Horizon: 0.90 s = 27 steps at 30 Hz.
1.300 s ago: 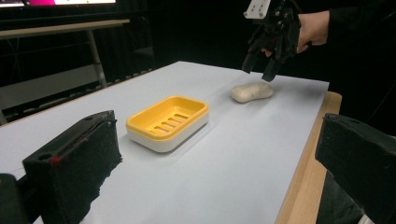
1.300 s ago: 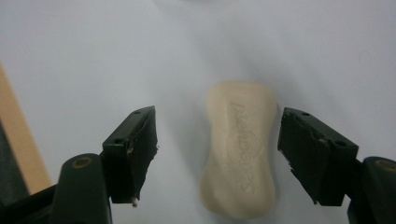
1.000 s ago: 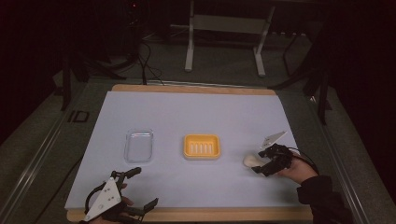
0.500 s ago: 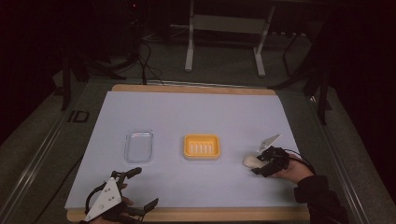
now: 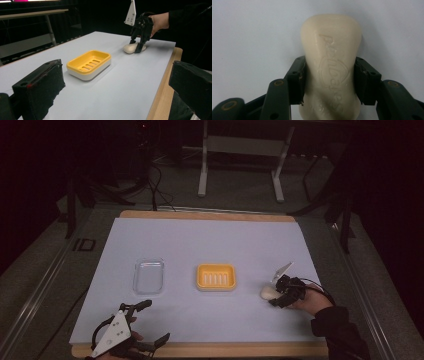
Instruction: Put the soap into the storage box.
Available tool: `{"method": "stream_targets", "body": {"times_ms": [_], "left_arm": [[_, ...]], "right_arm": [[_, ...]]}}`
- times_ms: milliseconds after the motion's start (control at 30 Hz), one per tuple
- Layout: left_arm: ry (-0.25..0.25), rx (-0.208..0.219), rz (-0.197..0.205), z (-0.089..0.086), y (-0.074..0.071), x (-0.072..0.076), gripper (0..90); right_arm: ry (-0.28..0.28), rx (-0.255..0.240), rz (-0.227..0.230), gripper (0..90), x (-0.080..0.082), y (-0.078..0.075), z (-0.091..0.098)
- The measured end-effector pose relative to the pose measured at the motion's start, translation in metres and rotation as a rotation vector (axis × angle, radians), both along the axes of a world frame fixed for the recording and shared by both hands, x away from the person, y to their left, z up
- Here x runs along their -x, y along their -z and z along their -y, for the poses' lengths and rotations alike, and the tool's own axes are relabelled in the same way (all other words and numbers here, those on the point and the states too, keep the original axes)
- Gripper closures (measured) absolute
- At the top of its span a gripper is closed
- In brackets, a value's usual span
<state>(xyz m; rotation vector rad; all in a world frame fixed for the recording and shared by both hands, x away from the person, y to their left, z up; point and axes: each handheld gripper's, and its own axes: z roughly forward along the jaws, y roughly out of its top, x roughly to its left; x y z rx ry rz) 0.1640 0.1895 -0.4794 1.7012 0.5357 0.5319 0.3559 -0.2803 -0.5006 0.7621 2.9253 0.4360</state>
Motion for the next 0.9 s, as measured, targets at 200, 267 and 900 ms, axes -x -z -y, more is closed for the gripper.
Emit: {"method": "stream_targets", "body": {"times_ms": [200,267,900], "left_arm": [[-0.001,0.001,-0.003,0.0,0.0,0.0,0.1],[-0.001,0.002,-0.002,0.0,0.0,0.0,0.0],[-0.002,0.003,-0.003,0.0,0.0,0.0,0.0]], "right_arm": [[-0.016,-0.005,-0.005,49.6,-0.002,-0.002,0.002],[-0.023,-0.01,-0.015,49.6,-0.003,-0.004,0.002],[-0.053,-0.034,0.014,49.6,-0.011,-0.033,0.01]]}}
